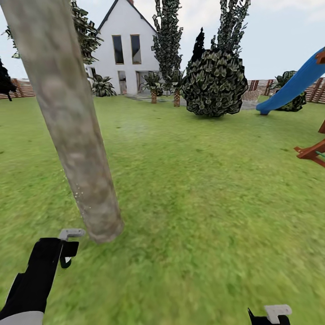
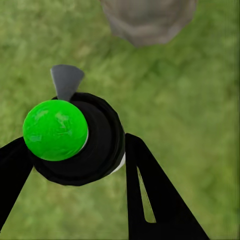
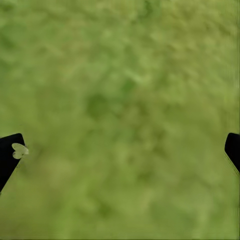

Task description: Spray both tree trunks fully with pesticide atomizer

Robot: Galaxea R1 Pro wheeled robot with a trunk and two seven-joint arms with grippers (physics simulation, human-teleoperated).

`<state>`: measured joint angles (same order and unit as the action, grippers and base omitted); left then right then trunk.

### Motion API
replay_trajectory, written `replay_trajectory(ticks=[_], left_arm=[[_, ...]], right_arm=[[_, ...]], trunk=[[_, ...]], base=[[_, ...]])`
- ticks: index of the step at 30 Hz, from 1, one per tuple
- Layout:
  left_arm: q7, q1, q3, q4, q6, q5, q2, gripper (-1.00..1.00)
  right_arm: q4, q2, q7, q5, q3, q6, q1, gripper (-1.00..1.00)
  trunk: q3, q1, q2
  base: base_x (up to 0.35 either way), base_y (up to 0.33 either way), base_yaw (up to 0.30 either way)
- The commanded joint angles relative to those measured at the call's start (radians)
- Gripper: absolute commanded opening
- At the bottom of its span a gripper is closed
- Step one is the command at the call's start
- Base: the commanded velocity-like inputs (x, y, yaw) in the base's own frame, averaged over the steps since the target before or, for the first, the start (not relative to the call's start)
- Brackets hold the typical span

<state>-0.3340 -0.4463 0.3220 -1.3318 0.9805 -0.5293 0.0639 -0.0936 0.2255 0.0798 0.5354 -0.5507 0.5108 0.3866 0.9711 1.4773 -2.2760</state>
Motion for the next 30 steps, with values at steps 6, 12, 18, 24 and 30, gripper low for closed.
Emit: replay_trajectory(ticks=[6, 12, 18, 24, 30], left_arm=[[0.000, 0.000, 0.003, 0.000, 0.000, 0.000, -0.001, -1.00], [0.000, 0.000, 0.005, 0.000, -0.002, 0.002, -0.003, -1.00], [-0.002, 0.000, -0.102, 0.017, -0.003, 0.008, -0.059, -1.00], [-0.004, -0.002, -0.019, 0.046, -0.005, 0.003, 0.046, -1.00], [-0.001, -0.003, -0.016, 0.105, -0.010, 0.010, 0.071, -1.00]], right_arm=[[0.000, -0.001, -0.003, -0.002, 0.000, 0.000, 0.000, 1.00], [0.000, -0.002, -0.002, -0.002, 0.000, 0.000, 0.000, 1.00], [0.000, -0.002, -0.002, -0.001, 0.000, 0.000, 0.000, 1.00], [0.000, -0.001, -0.003, -0.002, 0.000, 0.000, 0.000, 1.00], [0.001, -0.002, -0.006, -0.003, 0.000, 0.000, 0.000, 1.00]], trunk=[[0.000, 0.000, 0.000], [0.000, 0.000, 0.000], [0.000, 0.000, 0.000], [0.000, 0.000, 0.000], [0.000, 0.000, 0.000]], base=[[0.272, -0.087, 0.115], [0.017, -0.265, 0.195], [0.007, -0.273, 0.005], [0.115, -0.270, 0.000], [0.223, -0.181, 0.103]])
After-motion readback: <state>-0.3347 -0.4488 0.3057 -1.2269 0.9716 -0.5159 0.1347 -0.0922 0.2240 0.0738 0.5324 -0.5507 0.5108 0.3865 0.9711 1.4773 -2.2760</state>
